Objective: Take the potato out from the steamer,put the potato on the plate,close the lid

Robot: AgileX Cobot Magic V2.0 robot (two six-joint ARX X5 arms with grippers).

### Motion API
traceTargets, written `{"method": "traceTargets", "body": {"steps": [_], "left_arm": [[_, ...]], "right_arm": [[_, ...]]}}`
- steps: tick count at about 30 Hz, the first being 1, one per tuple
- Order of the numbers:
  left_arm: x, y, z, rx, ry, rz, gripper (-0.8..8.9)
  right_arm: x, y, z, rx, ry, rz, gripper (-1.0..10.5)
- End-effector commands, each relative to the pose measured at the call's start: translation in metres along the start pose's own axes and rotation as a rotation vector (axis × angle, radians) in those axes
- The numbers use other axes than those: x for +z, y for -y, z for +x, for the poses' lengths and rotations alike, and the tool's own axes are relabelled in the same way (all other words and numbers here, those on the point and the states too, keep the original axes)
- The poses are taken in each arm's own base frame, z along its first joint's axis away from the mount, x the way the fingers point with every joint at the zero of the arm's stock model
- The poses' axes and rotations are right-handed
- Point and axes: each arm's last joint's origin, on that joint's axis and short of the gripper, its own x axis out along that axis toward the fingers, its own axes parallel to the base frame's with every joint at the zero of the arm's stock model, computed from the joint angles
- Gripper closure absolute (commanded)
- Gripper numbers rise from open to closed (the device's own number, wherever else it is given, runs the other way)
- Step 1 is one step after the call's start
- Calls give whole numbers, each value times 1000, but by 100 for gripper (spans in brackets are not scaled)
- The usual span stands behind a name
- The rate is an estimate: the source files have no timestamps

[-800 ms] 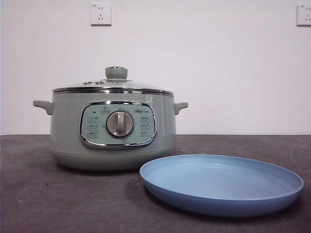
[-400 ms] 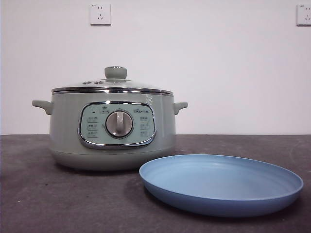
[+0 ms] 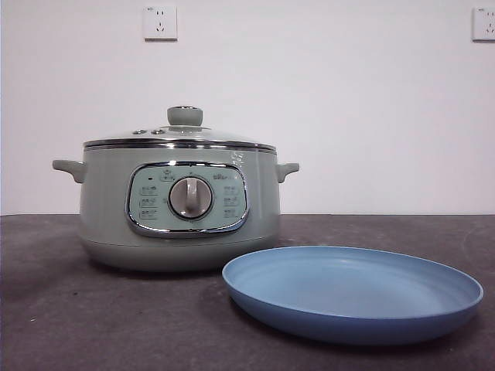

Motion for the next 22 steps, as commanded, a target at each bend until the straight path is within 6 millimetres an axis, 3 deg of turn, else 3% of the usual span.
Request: {"method": "traceTargets", "body": {"steps": [1, 7, 12, 22], "left_arm": [[17, 5, 2, -54, -50, 107, 822], [43, 14, 3, -120, -187, 177, 822], [50, 18, 3, -165, -296, 194, 822], [49, 20, 2, -222, -346, 190, 805]], "right_arm": [[17, -8, 3, 30, -101, -130, 959], [50, -26, 12, 134, -350, -205, 959], [69, -41, 19, 196, -515, -275, 958], [71, -57, 27, 300, -640, -355, 947]]}}
